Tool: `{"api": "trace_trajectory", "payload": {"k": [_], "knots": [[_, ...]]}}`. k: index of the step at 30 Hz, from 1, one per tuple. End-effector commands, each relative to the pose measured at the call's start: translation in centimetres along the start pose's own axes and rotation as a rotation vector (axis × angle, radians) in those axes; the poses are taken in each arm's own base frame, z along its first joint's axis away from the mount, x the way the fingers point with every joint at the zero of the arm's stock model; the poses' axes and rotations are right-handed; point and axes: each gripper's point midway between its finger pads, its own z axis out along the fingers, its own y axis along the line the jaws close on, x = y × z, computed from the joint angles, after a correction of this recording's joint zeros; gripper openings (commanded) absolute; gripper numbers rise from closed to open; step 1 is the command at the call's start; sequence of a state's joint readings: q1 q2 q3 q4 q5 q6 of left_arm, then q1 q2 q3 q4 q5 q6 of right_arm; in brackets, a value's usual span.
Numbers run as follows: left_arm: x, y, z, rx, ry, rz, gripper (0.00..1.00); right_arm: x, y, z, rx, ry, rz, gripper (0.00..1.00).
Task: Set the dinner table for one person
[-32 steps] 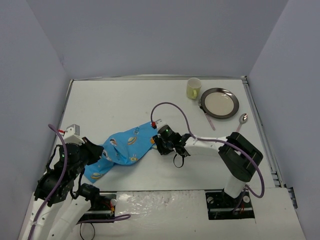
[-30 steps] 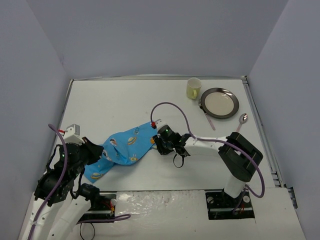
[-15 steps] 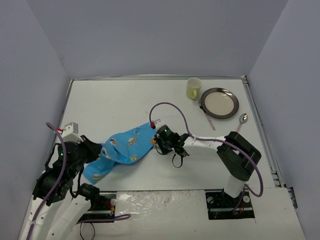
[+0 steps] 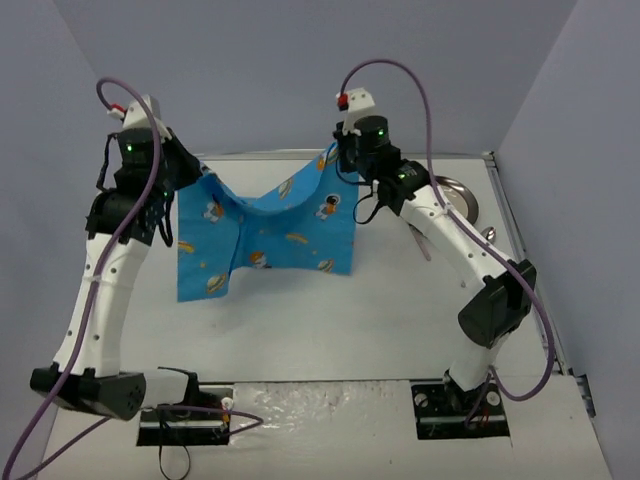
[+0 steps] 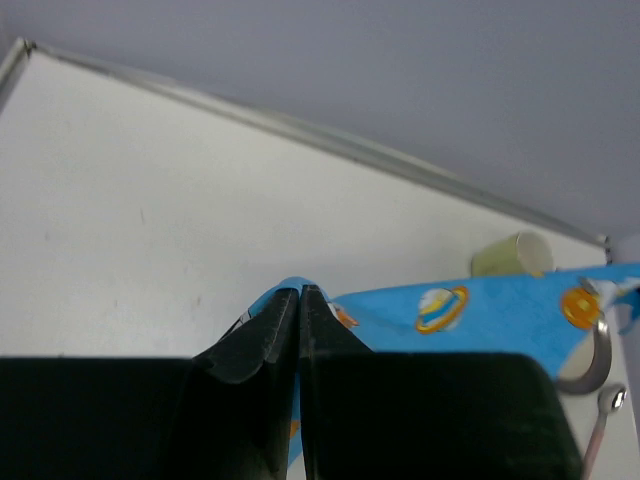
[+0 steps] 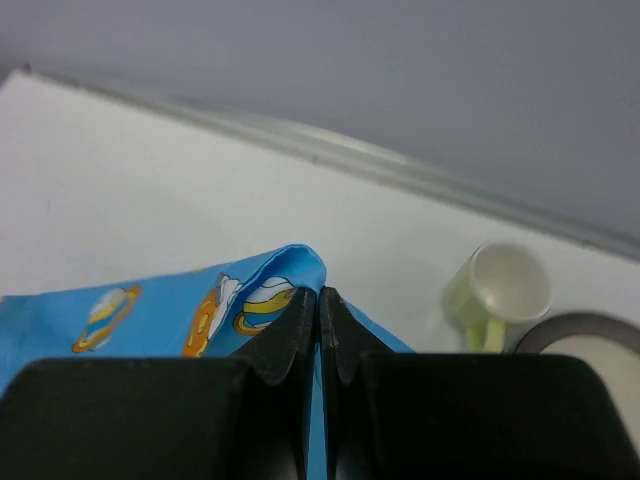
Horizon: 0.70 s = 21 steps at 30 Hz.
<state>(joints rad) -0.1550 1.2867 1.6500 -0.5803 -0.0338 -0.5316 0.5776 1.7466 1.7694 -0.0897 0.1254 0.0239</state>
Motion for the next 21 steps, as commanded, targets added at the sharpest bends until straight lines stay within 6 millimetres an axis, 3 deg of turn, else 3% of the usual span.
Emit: {"api": "trace_trajectory", "payload": {"k": [1,3,5,8,9,11,12,14,15,16,17,19,21], "knots": [[-10.7,-2.4,0.7,0.147,-0.223,0.028,0.0,-9.6,-4.0,-2.3,0.094,-0.19,-0.062,0.0],[-13.2,-2.6,-0.1,0.202,-0.266,0.044,0.0,-11.7,-5.4,-3.6,0.12,-0.237,-0.066,0.0],[-14.6,-2.5,-1.1,0.239,-0.317,0.075,0.0,-12.1,-6.6,-4.6,0.147,-0.253,-0.079,0.0],[-12.4,-1.7,-1.1,0.271,-0.316,0.074,0.0,-11.1,-7.0,-6.3,0.156,-0.276,-0.089,0.0],[-10.5,-0.9,-0.6,0.269,-0.302,0.063,0.0,-8.9,-6.9,-6.4,0.148,-0.247,-0.086,0.0],[-5.8,1.1,0.4,0.252,-0.248,0.029,0.0,-6.7,-6.4,-6.3,0.122,-0.247,-0.068,0.0],[-3.9,1.9,0.8,0.239,-0.221,0.014,0.0,-4.2,-6.2,-6.1,0.109,-0.216,-0.056,0.0],[-1.2,3.0,0.6,0.223,-0.189,-0.025,0.0,-0.6,-5.7,-5.8,0.083,-0.165,-0.038,0.0],[4.3,5.3,1.9,0.176,-0.082,-0.073,0.0,3.6,-5.2,-5.7,0.066,-0.102,-0.014,0.0],[6.5,6.1,1.9,0.156,-0.039,-0.094,0.0,4.6,-4.9,-5.8,0.056,-0.085,-0.01,0.0],[8.8,7.1,1.8,0.128,0.01,-0.119,0.0,8.7,-4.6,-5.5,0.051,-0.011,0.009,0.0],[15.4,10.0,1.9,0.038,0.153,-0.168,0.0,14.8,-3.5,-5.9,0.038,0.106,0.06,0.0],[20.4,12.6,1.4,-0.05,0.251,-0.199,0.0,18.6,-2.8,-6.7,0.037,0.179,0.085,0.0]]}}
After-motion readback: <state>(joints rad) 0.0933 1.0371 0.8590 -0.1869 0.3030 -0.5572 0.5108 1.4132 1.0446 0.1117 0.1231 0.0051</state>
